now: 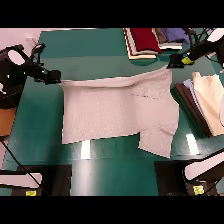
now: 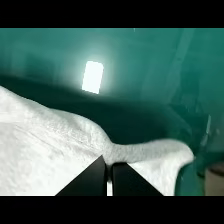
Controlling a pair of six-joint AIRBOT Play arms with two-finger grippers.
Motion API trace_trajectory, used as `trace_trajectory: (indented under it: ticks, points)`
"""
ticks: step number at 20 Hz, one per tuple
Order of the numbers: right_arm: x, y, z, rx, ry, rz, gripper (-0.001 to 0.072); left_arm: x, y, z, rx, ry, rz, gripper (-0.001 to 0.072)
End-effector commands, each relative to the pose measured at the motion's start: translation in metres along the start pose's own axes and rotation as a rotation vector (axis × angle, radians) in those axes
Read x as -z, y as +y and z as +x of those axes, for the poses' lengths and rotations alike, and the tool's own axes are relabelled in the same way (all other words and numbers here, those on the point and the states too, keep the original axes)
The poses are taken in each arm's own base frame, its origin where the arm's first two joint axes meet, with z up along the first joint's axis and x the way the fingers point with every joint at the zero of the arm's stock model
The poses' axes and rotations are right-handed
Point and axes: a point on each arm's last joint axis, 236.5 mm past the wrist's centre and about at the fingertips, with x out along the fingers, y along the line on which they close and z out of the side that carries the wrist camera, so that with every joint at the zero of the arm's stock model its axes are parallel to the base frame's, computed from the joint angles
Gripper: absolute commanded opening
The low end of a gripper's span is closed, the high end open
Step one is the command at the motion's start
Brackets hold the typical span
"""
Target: Fold the shirts.
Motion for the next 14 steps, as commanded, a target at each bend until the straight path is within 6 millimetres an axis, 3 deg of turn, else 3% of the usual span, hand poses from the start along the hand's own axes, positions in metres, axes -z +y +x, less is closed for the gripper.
trace_trajectory:
  ticks: [1, 8, 14]
  points:
    - [0.033, -0.026, 0.000, 0.087, 0.078, 0.011, 0.0010, 0.036, 0.001, 0.011, 0.015, 0.129, -0.009, 0.0022]
    - [0.102, -0.028, 0.015, 0.114, 0.143, 0.048, 0.0010, 0.083, -0.007, 0.037, 0.082, 0.237, -0.060, 0.0021]
    - [0.153, -0.025, 0.030, 0.105, 0.209, 0.080, 0.0013, 0.095, -0.006, 0.043, 0.088, 0.265, -0.077, 0.0022]
